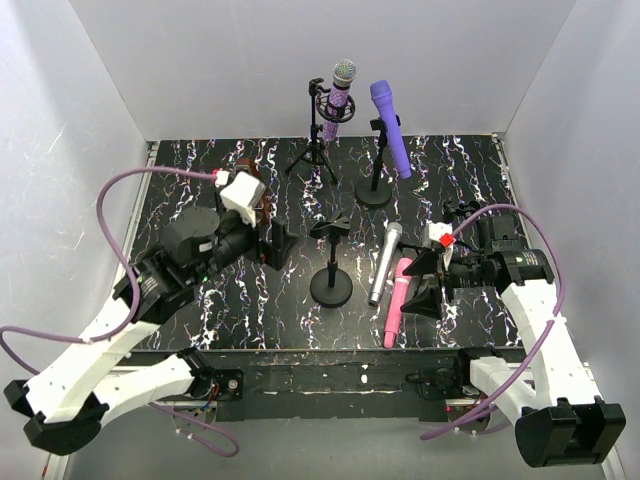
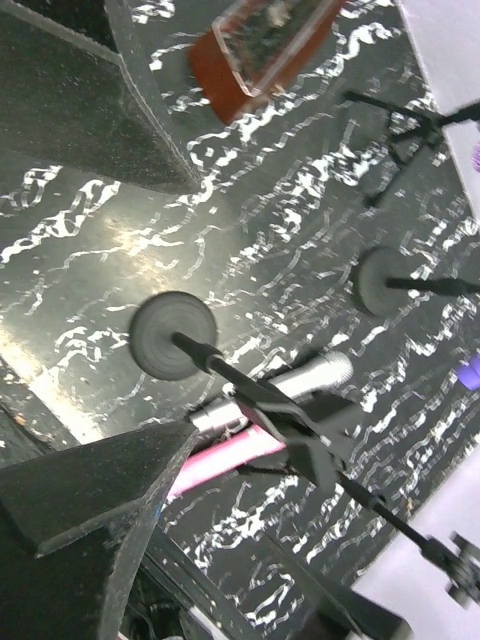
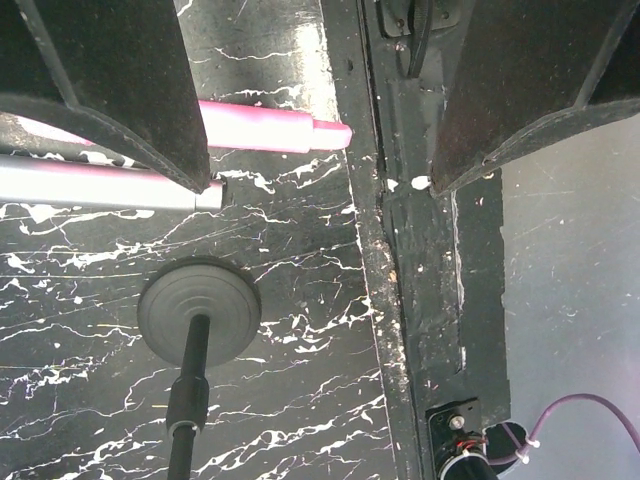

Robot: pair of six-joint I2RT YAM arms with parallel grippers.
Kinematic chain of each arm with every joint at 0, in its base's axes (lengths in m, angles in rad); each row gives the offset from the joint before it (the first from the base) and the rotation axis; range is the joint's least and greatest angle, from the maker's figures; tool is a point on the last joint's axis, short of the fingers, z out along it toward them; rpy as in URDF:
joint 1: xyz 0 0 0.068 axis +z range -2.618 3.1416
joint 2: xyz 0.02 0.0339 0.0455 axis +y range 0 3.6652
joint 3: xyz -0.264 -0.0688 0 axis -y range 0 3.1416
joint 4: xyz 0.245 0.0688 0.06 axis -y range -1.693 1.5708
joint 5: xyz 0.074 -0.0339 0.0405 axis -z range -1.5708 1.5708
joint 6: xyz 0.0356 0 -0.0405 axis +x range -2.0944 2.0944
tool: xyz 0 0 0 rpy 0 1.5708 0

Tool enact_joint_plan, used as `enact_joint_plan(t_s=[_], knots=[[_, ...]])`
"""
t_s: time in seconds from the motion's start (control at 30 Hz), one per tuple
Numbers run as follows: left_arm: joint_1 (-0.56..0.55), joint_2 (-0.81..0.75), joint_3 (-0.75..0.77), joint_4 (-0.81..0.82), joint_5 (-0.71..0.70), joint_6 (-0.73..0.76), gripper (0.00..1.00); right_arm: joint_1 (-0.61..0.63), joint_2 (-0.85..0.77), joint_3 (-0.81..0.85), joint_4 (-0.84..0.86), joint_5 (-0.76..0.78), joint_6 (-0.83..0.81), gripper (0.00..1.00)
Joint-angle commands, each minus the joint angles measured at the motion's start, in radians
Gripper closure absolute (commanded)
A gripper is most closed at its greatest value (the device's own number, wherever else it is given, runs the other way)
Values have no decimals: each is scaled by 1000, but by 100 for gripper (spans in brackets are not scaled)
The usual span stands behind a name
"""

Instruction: Attach the microphones to the stand

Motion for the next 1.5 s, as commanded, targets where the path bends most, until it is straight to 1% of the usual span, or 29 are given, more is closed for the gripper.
enact_joint_plan(t_s=[0.0,0.1,0.17,0.27,0.37,0.47,0.57,0.7,0.77,0.83,0.87,1.07,1.3,1.47], knots=[[-1,-122,-124,-23,-137,-64,2,44,21,61,-17,52,62,2],[-1,-188,-208,-44,-174,-115,2,96,54,74,61,116,195,3],[-3,-223,-250,-55,-187,-148,2,146,76,70,167,203,333,4],[-3,-268,-297,-58,-198,-190,2,240,107,60,297,311,468,5],[-3,-297,-325,-58,-210,-216,2,297,162,52,388,377,588,6],[-1,-314,-333,-73,-229,-219,2,314,228,43,484,414,737,9],[-3,-316,-327,-92,-246,-216,2,320,295,54,537,470,833,12],[-3,-323,-330,-101,-257,-222,2,350,353,64,604,637,958,13],[-3,-326,-336,-95,-258,-225,2,386,372,54,652,790,1047,13],[-3,-329,-342,-92,-257,-228,2,428,387,40,686,939,1090,12],[-3,-331,-342,-92,-257,-230,2,448,396,35,699,989,1105,12],[-3,-349,-351,-104,-261,-238,2,467,478,46,709,1167,1179,13],[-3,-369,-362,-106,-261,-244,2,467,591,84,700,1191,1208,20],[-3,-383,-363,-109,-264,-245,2,467,653,98,698,1225,1217,22]])
